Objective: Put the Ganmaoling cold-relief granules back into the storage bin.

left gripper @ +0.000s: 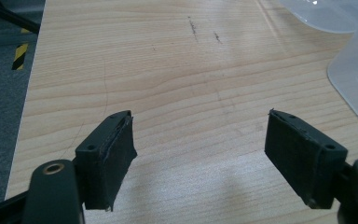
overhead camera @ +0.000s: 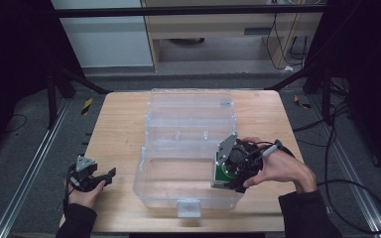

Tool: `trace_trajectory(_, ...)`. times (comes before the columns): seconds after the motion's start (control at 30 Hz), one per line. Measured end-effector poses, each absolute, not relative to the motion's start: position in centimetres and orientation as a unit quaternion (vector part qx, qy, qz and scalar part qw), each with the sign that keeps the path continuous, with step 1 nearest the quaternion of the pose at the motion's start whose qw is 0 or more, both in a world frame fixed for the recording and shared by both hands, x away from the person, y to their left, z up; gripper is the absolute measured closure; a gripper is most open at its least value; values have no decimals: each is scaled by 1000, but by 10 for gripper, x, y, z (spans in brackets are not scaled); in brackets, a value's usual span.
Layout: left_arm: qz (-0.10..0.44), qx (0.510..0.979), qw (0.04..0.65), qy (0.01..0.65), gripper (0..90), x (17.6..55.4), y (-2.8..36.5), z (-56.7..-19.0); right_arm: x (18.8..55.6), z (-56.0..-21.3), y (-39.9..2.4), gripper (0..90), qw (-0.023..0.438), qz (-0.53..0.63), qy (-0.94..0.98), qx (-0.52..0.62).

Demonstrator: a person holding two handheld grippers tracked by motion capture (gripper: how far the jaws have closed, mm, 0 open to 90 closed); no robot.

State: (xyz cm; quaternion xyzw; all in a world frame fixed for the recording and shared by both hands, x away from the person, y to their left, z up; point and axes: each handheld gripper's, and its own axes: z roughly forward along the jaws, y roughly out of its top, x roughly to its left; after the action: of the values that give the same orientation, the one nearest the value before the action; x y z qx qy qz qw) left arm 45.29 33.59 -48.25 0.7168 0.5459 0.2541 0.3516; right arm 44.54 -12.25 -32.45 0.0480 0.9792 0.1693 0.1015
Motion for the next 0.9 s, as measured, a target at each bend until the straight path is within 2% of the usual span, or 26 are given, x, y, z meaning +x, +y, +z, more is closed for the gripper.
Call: trace_trajectory(0.9,255,717,351,546,231,453,336,-482,451,-362,-111,160,92,140,985,46)
